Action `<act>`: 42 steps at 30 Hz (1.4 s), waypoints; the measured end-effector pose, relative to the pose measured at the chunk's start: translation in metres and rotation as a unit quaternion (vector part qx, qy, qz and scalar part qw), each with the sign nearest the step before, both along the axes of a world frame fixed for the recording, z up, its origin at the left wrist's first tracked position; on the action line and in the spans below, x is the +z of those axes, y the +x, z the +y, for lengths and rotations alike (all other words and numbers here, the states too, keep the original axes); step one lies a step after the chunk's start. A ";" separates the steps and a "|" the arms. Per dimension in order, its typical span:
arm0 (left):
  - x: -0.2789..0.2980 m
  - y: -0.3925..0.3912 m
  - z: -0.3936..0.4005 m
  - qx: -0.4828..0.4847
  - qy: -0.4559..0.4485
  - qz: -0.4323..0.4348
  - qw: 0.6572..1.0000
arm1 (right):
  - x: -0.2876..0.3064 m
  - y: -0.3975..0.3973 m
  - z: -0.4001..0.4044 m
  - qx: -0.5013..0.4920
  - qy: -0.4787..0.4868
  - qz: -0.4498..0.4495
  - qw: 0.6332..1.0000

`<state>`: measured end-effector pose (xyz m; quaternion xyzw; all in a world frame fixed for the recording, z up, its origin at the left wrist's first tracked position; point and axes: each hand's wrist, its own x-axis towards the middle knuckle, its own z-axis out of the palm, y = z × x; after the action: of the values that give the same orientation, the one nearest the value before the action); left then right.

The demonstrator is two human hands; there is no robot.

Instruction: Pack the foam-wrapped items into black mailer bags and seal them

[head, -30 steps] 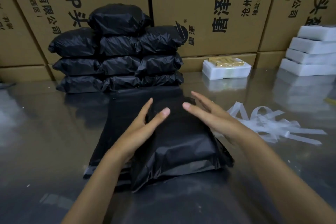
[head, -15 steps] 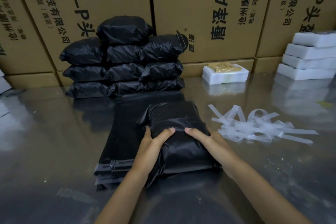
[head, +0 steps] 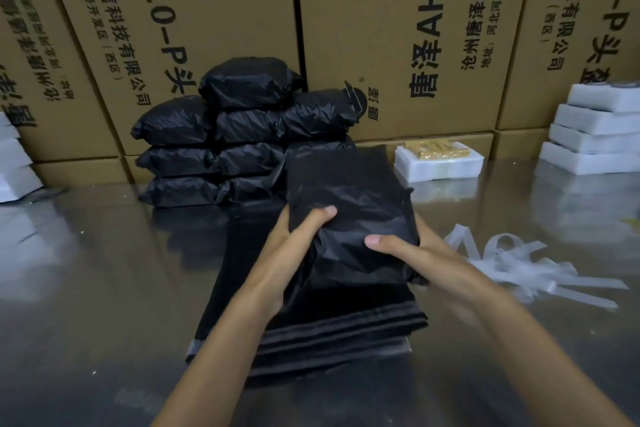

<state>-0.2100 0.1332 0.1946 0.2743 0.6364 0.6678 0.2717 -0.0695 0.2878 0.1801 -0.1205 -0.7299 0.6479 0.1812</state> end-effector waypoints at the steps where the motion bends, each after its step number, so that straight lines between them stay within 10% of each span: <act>1: 0.019 -0.011 0.011 0.006 0.007 0.013 1.000 | 0.011 -0.006 0.009 0.003 0.033 0.009 0.999; 12: 0.165 -0.180 0.155 0.064 -0.004 0.280 0.958 | 0.148 -0.208 0.161 -0.162 0.162 0.107 0.967; 17: 0.118 -0.265 0.189 0.268 -0.201 0.576 0.745 | 0.125 -0.296 0.197 -0.195 0.232 0.006 0.953; 27: 0.121 -0.301 0.223 0.316 -0.251 0.591 0.699 | 0.111 -0.342 0.199 -0.340 0.320 -0.027 0.884; 34: 0.136 -0.246 0.226 0.311 -0.491 0.627 0.519 | 0.142 -0.315 0.160 -0.304 0.486 -0.297 0.764; 38: 0.107 -0.206 0.201 0.238 -0.444 0.694 0.514 | 0.122 -0.269 0.134 -0.226 0.448 -0.270 0.822; 42: 0.044 -0.158 0.156 0.193 -0.440 0.624 0.617 | 0.077 -0.209 0.117 -0.170 0.378 -0.246 0.876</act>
<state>-0.3677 0.2891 0.2386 0.3439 0.9084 0.0131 -0.2376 -0.2781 0.4046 0.2575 -0.3206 -0.9085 0.2312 0.1353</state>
